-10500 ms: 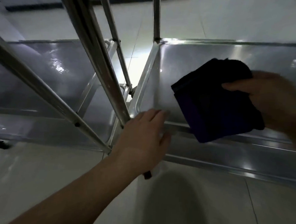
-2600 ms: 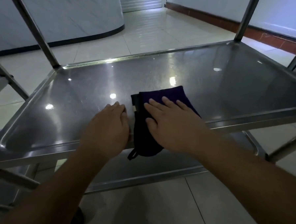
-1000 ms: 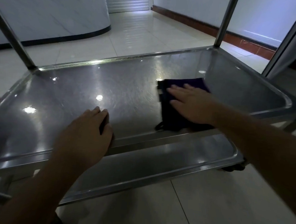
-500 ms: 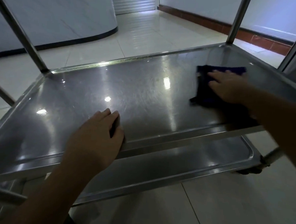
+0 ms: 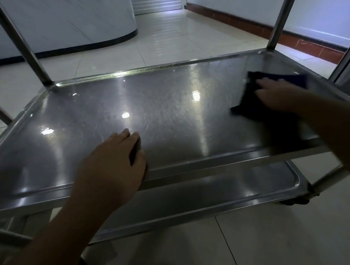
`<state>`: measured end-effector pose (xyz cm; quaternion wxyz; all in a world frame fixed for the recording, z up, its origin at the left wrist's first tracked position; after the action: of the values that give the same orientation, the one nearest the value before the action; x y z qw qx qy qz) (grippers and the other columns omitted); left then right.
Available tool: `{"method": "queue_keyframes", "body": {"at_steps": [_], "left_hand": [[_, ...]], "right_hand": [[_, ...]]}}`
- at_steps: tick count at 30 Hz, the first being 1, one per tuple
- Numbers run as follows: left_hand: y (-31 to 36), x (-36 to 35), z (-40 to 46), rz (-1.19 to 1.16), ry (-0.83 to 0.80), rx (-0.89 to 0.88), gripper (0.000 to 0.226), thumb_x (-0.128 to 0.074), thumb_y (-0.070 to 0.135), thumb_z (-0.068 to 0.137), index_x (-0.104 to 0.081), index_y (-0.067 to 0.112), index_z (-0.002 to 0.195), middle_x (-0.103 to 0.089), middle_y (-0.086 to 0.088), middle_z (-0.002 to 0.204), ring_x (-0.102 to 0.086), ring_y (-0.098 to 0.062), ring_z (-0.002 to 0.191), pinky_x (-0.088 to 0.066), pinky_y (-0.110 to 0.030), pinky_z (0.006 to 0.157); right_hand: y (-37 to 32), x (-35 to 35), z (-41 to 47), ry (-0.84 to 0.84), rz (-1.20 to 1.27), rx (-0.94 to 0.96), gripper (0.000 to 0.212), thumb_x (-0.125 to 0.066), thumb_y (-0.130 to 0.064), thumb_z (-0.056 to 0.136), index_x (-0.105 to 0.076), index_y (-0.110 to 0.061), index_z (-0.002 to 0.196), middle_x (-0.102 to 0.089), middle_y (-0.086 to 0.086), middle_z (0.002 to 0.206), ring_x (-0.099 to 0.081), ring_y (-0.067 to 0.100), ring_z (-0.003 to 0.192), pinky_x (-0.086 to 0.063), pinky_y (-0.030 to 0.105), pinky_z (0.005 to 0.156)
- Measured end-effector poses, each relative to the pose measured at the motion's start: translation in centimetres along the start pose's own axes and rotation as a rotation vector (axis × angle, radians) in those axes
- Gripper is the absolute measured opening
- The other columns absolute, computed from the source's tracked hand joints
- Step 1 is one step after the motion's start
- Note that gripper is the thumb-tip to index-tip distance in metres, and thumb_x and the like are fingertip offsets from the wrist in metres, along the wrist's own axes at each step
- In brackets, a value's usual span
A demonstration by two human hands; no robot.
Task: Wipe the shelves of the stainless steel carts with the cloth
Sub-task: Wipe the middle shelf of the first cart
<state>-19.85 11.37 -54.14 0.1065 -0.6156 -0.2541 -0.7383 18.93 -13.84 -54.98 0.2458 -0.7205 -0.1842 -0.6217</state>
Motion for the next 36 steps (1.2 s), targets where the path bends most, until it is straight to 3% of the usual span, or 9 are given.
{"method": "queue_keyframes", "body": {"at_steps": [4, 9, 16, 19, 22, 25, 28, 31, 36], "left_hand": [[0.1, 0.0, 0.0, 0.009, -0.037, 0.006, 0.051, -0.030, 0.050, 0.102, -0.052, 0.029, 0.143, -0.049, 0.000, 0.156, -0.041, -0.025, 0.146, -0.037, -0.047, 0.120], [-0.1, -0.1, 0.0, 0.000, -0.053, 0.008, 0.064, -0.027, 0.054, 0.100, -0.042, 0.027, 0.156, -0.039, 0.003, 0.164, -0.035, -0.022, 0.151, -0.034, -0.049, 0.122], [0.2, 0.1, -0.2, -0.008, -0.037, -0.018, 0.040, -0.032, 0.047, 0.104, -0.057, 0.026, 0.127, -0.059, 0.002, 0.135, -0.053, -0.022, 0.129, -0.047, -0.046, 0.109], [0.3, 0.4, -0.4, -0.018, -0.012, -0.024, 0.036, -0.033, 0.046, 0.105, -0.059, 0.028, 0.123, -0.060, 0.003, 0.137, -0.053, -0.024, 0.133, -0.046, -0.045, 0.112], [0.5, 0.8, -0.5, -0.024, 0.060, -0.039, 0.037, -0.038, 0.043, 0.107, -0.061, 0.024, 0.127, -0.064, 0.003, 0.132, -0.057, -0.018, 0.122, -0.045, -0.039, 0.106], [0.7, 0.7, -0.5, -0.013, 0.062, -0.066, 0.022, -0.036, 0.042, 0.106, -0.053, 0.029, 0.101, -0.053, 0.011, 0.096, -0.053, -0.011, 0.095, -0.054, -0.043, 0.097], [0.6, 0.9, -0.5, -0.012, 0.081, -0.070, 0.017, -0.036, 0.040, 0.106, -0.045, 0.031, 0.095, -0.045, 0.012, 0.089, -0.049, -0.011, 0.089, -0.054, -0.040, 0.090], [0.6, 0.9, -0.4, 0.005, 0.097, -0.087, 0.020, -0.037, 0.039, 0.105, -0.045, 0.028, 0.090, -0.046, 0.013, 0.085, -0.049, -0.009, 0.080, -0.049, -0.033, 0.079], [0.5, 0.7, -0.3, -0.005, 0.095, -0.127, 0.017, -0.041, 0.038, 0.106, -0.050, 0.030, 0.095, -0.050, 0.011, 0.089, -0.049, -0.007, 0.080, -0.048, -0.033, 0.078]], "right_hand": [[-17.6, -1.8, -2.3, 0.036, 0.029, 0.249, 0.065, -0.027, -0.052, 0.101, -0.017, -0.032, 0.162, -0.012, -0.008, 0.170, -0.013, 0.028, 0.156, -0.013, 0.048, 0.125], [-25.4, -4.3, -9.6, -0.017, 0.033, 0.500, 0.067, -0.019, -0.060, 0.097, -0.012, -0.040, 0.161, -0.009, -0.018, 0.169, -0.006, 0.016, 0.156, -0.004, 0.041, 0.123], [-14.6, -2.0, -16.1, 0.023, 0.111, 0.304, 0.070, -0.010, -0.069, 0.093, -0.017, -0.046, 0.159, -0.014, -0.029, 0.161, -0.009, 0.002, 0.152, -0.007, 0.034, 0.121], [-4.4, -1.4, -13.8, 0.061, 0.037, 0.070, 0.079, -0.008, -0.074, 0.089, -0.024, -0.041, 0.158, -0.016, -0.023, 0.159, -0.016, 0.017, 0.153, -0.014, 0.048, 0.123], [5.8, -0.9, -11.3, 0.171, 0.029, -0.157, 0.053, -0.044, -0.038, 0.105, -0.042, -0.020, 0.155, -0.026, 0.008, 0.166, -0.027, 0.043, 0.149, -0.022, 0.062, 0.119], [10.6, -1.1, -11.1, 0.179, 0.090, -0.397, 0.074, -0.037, -0.069, 0.095, -0.036, -0.028, 0.157, -0.025, 0.008, 0.167, -0.023, 0.045, 0.150, -0.018, 0.058, 0.122], [7.2, -0.8, -12.5, 0.205, 0.024, -0.314, 0.098, -0.009, -0.093, 0.079, -0.027, -0.034, 0.154, -0.034, 0.012, 0.163, -0.035, 0.046, 0.143, -0.030, 0.061, 0.113], [2.3, -0.8, -15.5, 0.267, -0.015, -0.201, 0.102, -0.009, -0.096, 0.080, -0.037, -0.028, 0.151, -0.044, 0.008, 0.157, -0.047, 0.036, 0.137, -0.039, 0.058, 0.107], [-4.5, -1.6, -19.4, 0.226, -0.074, 0.093, 0.094, -0.007, -0.091, 0.084, -0.025, -0.037, 0.159, -0.026, -0.012, 0.164, -0.024, 0.016, 0.152, -0.022, 0.051, 0.121]]}}
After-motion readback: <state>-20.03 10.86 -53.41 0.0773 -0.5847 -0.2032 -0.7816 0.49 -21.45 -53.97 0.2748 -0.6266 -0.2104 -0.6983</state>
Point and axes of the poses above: each hand's wrist, its own z-axis towards the middle knuckle, its own x-axis out of the back of the hand, y = z × x, the point moved 8 cm from there along z, towards the middle knuckle
